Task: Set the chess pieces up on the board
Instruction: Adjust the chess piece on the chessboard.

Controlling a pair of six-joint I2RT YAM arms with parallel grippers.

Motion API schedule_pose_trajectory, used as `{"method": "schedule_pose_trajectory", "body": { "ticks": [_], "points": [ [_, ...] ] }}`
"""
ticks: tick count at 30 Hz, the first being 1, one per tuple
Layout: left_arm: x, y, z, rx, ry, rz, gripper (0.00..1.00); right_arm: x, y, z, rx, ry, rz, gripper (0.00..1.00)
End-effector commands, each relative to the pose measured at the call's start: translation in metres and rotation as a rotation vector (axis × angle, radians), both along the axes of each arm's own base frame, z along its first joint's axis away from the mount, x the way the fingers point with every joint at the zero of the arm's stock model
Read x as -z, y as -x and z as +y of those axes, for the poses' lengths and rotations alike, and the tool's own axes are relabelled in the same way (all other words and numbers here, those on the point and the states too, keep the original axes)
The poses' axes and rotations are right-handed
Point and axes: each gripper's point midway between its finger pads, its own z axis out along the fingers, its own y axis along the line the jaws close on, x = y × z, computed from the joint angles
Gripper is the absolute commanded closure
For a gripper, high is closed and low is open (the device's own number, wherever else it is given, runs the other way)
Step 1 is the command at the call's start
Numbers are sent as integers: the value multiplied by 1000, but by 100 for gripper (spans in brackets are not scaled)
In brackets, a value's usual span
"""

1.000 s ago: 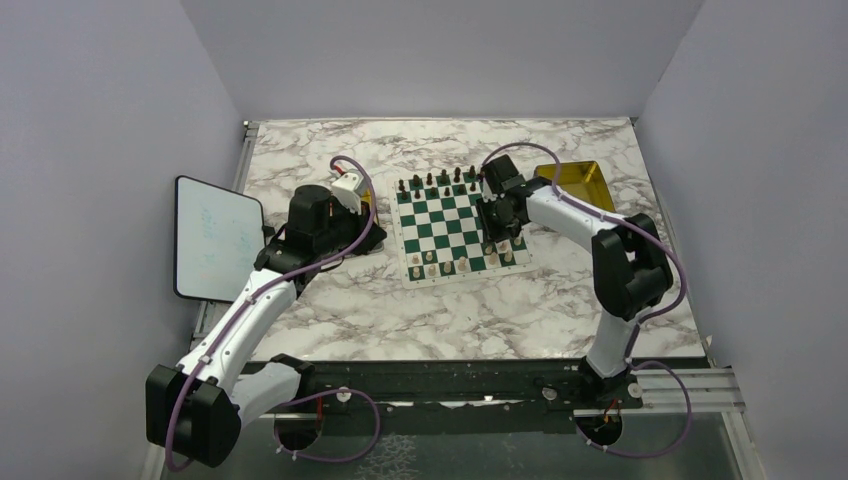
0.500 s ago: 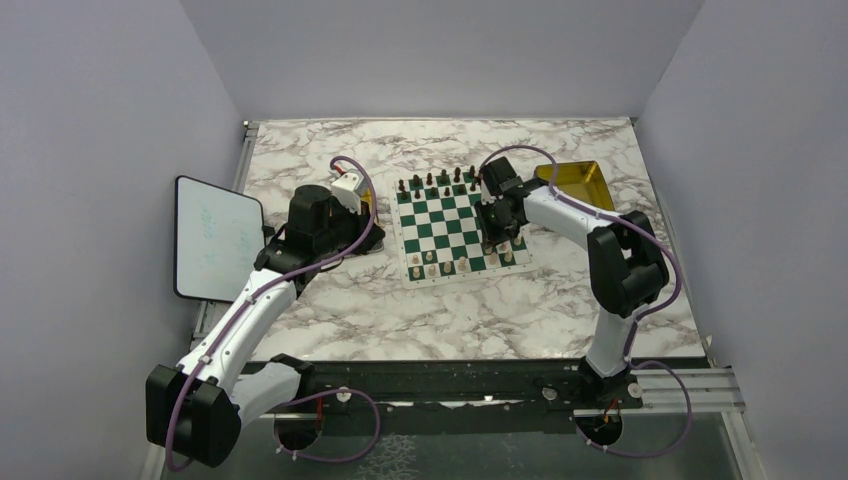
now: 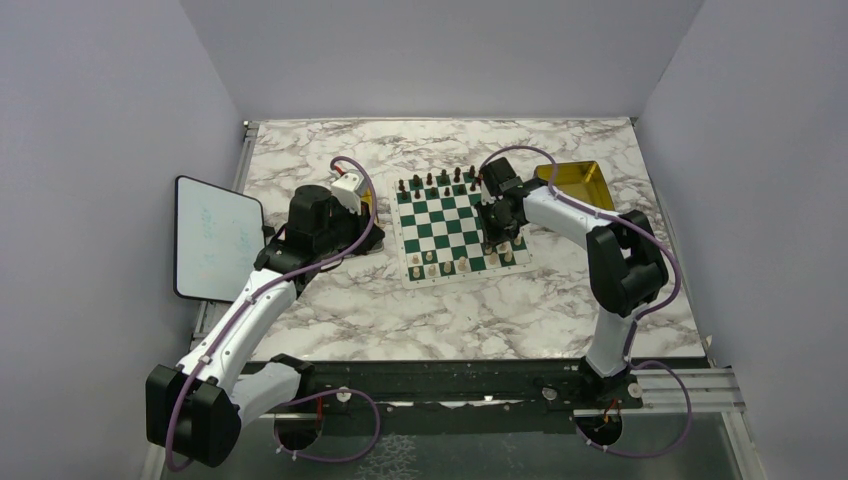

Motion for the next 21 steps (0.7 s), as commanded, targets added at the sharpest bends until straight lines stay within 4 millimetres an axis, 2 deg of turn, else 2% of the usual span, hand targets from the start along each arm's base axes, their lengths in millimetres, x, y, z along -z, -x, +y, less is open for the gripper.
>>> {"method": "schedule_pose_trajectory", "body": {
  "ticks": [1, 21],
  "points": [
    [-5, -2, 2, -5, -12, -30, 100, 2, -3, 2, 13, -14, 1, 80],
    [-4, -2, 2, -6, -12, -26, 100, -2, -8, 0, 32, -6, -30, 81]
  ]
}}
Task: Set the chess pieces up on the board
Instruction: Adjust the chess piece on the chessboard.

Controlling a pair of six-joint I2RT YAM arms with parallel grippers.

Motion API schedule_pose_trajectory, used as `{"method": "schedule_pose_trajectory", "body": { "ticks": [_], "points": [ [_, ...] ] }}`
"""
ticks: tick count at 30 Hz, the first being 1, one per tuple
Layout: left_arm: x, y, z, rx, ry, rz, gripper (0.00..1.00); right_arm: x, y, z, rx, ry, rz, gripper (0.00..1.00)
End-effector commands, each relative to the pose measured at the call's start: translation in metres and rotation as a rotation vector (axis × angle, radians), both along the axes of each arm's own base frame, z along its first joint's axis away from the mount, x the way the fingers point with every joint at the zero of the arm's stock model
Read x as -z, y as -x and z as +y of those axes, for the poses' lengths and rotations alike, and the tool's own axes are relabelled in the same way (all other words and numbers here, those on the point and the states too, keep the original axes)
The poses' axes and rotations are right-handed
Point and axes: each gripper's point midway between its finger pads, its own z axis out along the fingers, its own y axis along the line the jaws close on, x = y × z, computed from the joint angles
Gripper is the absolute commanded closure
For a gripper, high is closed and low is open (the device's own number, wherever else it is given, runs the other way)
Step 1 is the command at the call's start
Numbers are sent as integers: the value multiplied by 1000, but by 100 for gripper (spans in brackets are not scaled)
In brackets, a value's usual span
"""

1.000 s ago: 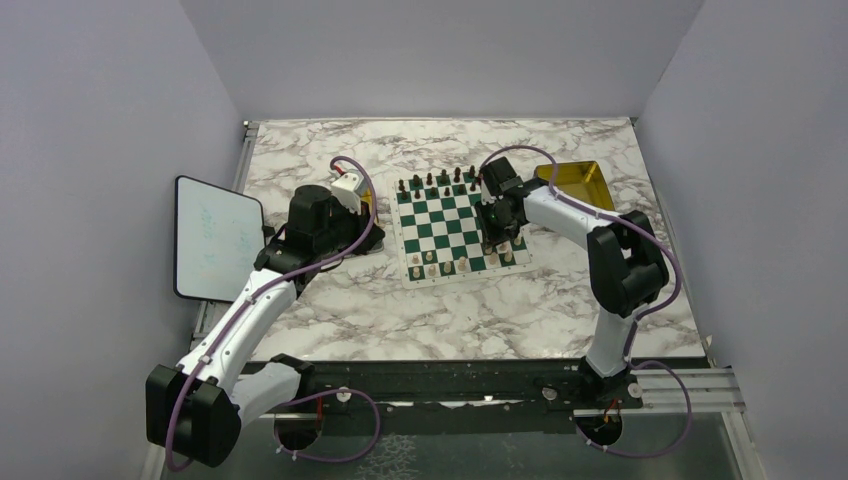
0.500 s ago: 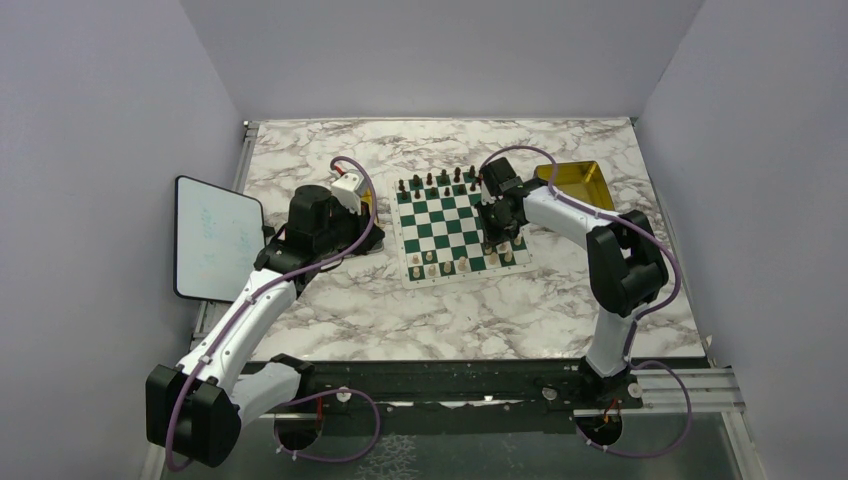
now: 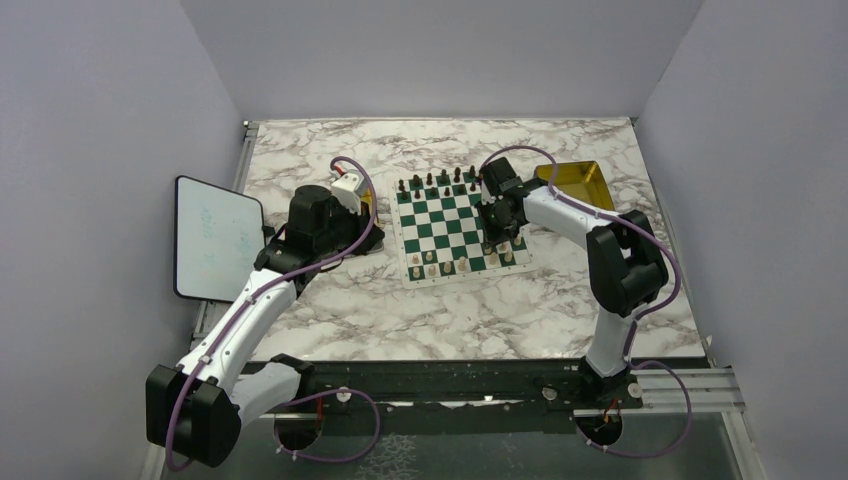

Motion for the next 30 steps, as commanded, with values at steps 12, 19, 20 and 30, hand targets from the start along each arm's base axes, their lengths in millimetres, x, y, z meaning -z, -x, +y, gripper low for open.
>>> {"method": "schedule_pose_trajectory", "body": {
  "ticks": [12, 19, 20, 30],
  "points": [
    [-4, -2, 1, -4, -10, -28, 100, 1, -11, -7, 45, 34, -39, 81],
    [-4, -2, 2, -4, -10, -29, 100, 4, -10, -2, 39, 9, -24, 79],
    [-4, -2, 1, -4, -10, -29, 100, 5, -10, -1, 39, 6, -24, 78],
    [-4, -2, 2, -7, -11, -29, 100, 2, -9, -1, 43, 3, -24, 67]
  ]
}}
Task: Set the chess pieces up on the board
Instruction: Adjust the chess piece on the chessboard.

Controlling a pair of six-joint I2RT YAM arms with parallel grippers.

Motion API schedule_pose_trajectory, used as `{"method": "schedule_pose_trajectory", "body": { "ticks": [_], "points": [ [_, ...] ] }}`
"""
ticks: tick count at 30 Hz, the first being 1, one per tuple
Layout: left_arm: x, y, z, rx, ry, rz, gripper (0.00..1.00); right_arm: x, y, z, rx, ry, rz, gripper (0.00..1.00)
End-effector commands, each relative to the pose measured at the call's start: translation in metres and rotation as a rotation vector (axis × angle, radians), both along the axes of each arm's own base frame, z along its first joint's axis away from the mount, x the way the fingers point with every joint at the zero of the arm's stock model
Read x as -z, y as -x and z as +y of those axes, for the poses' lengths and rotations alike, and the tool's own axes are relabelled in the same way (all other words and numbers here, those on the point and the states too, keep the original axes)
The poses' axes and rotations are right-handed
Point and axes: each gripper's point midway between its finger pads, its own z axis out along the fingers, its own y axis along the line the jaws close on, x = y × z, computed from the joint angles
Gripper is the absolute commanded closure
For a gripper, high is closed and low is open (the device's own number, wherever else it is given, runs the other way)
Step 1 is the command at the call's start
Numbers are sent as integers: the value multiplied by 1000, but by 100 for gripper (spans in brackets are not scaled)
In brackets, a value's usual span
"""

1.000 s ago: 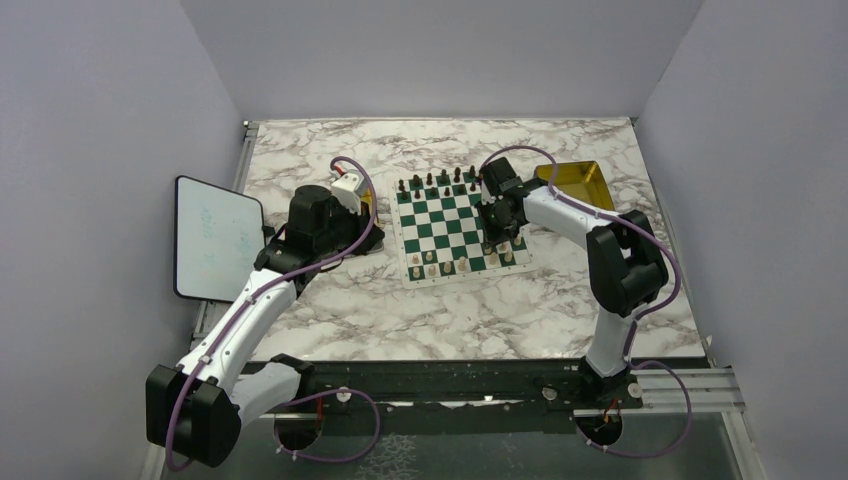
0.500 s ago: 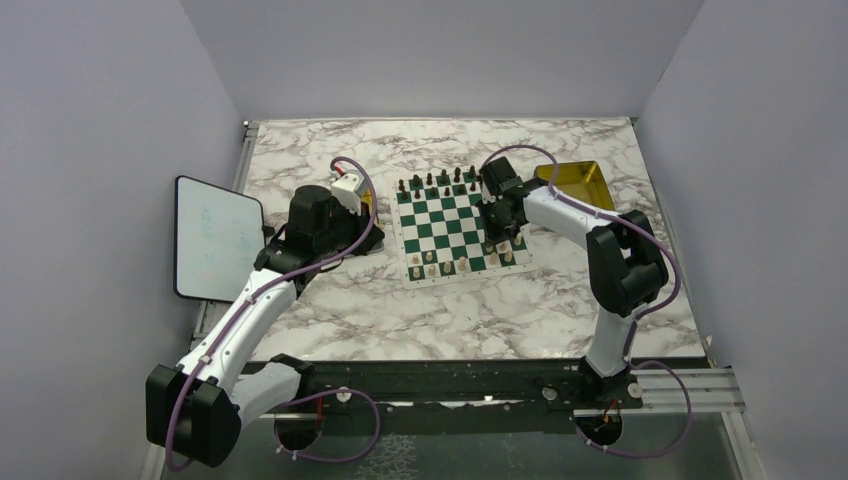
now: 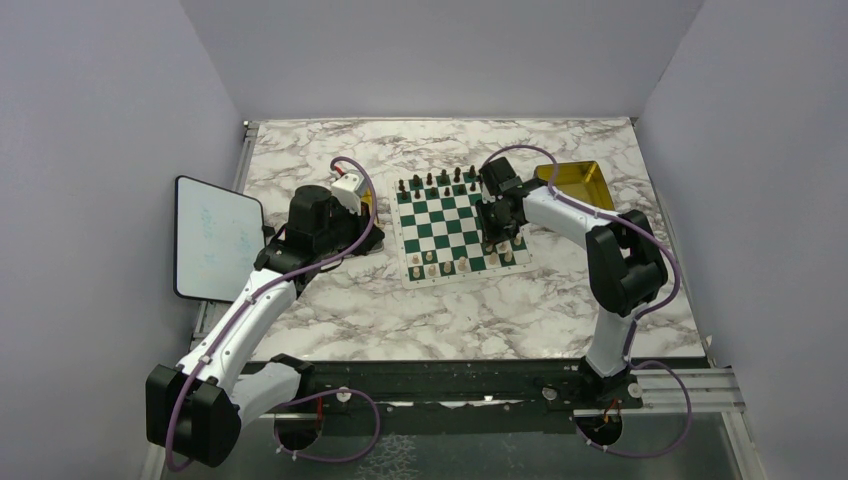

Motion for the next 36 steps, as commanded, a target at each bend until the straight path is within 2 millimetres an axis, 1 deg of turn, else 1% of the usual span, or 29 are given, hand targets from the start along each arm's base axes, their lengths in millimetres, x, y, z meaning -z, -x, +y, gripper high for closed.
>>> {"method": "schedule_pose_trajectory", "body": {
  "ticks": [1, 4, 9, 11, 12, 15, 18, 20, 23, 26, 29, 30, 31, 33, 36],
  "points": [
    [-5, -2, 2, -7, -7, -32, 100, -2, -4, 2, 13, -14, -10, 65],
    [-4, -1, 0, -4, 4, -18, 100, -14, -9, 2, 21, -15, -34, 60],
    [-15, 4, -11, 35, 66, 0, 100, -51, -22, 2, 14, -24, -121, 56],
    [-20, 7, -16, 60, 95, 11, 100, -67, -24, 4, -17, -38, -159, 56],
    [-24, 10, -19, 75, 111, 16, 100, -76, -25, 9, -48, -60, -181, 56],
    [-32, 17, -29, 120, 162, 51, 100, -102, -23, 31, -207, -174, -255, 56],
    [-42, 27, -38, 170, 222, 92, 100, -134, -15, 59, -405, -317, -368, 57],
    [-47, 34, -44, 200, 261, 122, 100, -156, -4, 77, -551, -418, -451, 57],
    [-55, 43, -50, 242, 306, 157, 100, -182, 16, 96, -767, -480, -594, 56],
    [-61, 53, -54, 285, 343, 190, 100, -198, 50, 114, -1027, -498, -771, 55],
    [-64, 61, -58, 323, 371, 223, 100, -207, 96, 127, -1324, -513, -980, 50],
    [-64, 63, -59, 335, 378, 236, 100, -215, 110, 130, -1412, -510, -1086, 49],
    [-64, 65, -61, 348, 386, 252, 100, -214, 121, 132, -1475, -502, -1154, 47],
    [-64, 70, -63, 377, 400, 279, 100, -213, 131, 136, -1528, -489, -1218, 46],
    [-62, 75, -65, 413, 414, 315, 100, -212, 134, 140, -1564, -471, -1229, 45]
  ]
}}
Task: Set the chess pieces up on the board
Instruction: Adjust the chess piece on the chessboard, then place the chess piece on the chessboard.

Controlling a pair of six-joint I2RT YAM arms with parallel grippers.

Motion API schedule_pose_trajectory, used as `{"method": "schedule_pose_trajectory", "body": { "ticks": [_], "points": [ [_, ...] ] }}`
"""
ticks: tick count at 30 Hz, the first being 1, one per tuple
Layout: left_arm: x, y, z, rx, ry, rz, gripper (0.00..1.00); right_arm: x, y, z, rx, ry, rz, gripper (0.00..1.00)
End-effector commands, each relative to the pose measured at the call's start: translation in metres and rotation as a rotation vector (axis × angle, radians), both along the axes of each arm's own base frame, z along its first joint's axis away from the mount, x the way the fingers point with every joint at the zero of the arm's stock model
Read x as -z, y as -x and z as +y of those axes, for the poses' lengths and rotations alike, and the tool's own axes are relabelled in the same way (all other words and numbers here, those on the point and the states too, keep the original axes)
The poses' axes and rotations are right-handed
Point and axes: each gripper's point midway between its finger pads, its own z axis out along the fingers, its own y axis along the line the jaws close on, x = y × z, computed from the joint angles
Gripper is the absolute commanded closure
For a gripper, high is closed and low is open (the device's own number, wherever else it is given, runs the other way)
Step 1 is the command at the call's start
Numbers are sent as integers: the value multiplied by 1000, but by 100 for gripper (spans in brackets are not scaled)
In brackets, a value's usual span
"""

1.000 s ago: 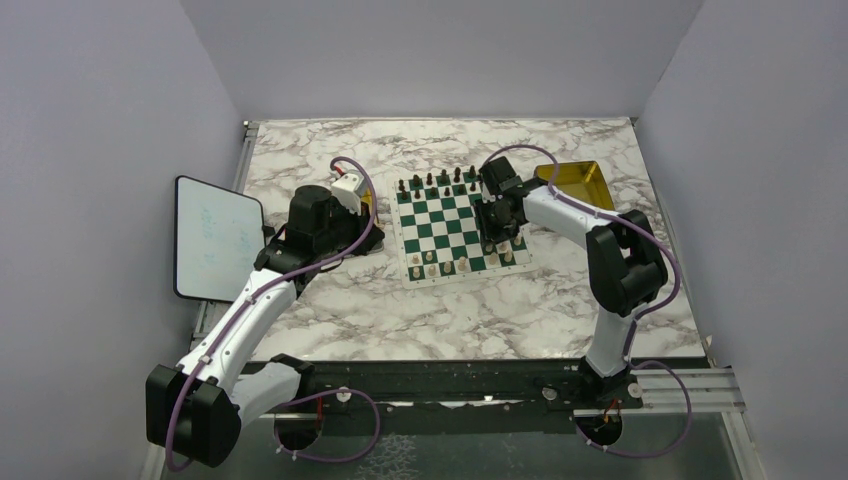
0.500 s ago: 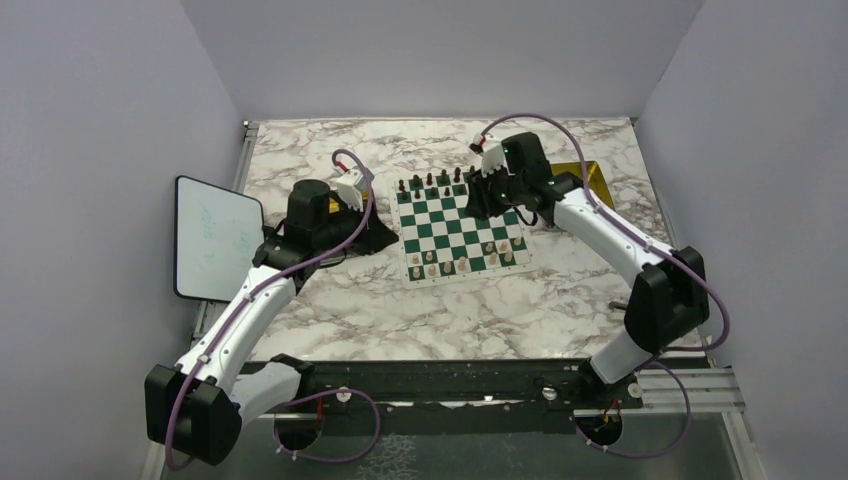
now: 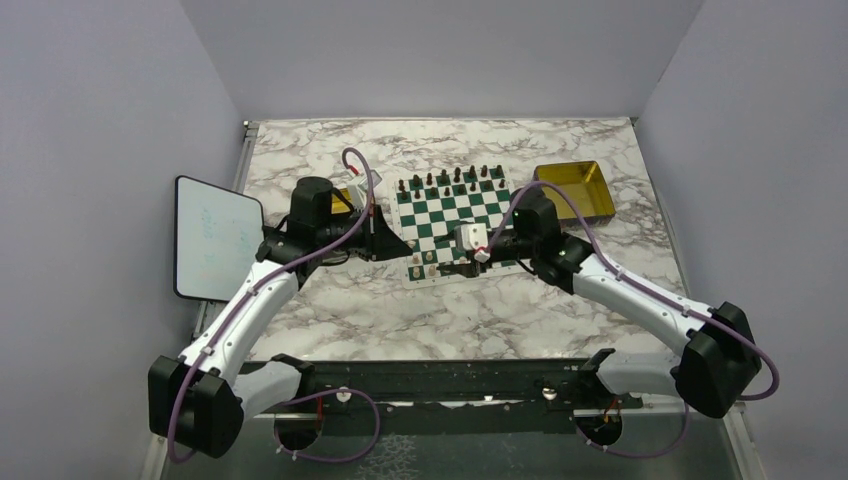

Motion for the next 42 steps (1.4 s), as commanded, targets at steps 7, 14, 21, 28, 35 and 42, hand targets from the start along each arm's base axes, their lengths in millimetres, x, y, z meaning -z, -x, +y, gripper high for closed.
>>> {"method": "schedule_pose_trajectory", "body": {
  "ticks": [7, 14, 21, 28, 35, 42],
  "points": [
    [-16, 18, -11, 141, 81, 49, 100, -27, -4, 26, -125, -33, -345, 44],
    [-9, 19, -13, 168, 85, 87, 100, -21, -4, 39, -169, 23, -396, 44],
    [-15, 20, -13, 170, 93, 82, 100, -5, 6, 45, -225, 93, -426, 47],
    [-15, 21, -15, 180, 101, 112, 100, -6, 11, 46, -230, 82, -490, 65],
    [-17, 15, -17, 166, 100, 136, 96, -1, 19, 43, -250, 66, -494, 87],
    [-27, 1, -16, 98, 84, 93, 64, -4, 16, 44, -129, -19, -368, 99]
  ]
}}
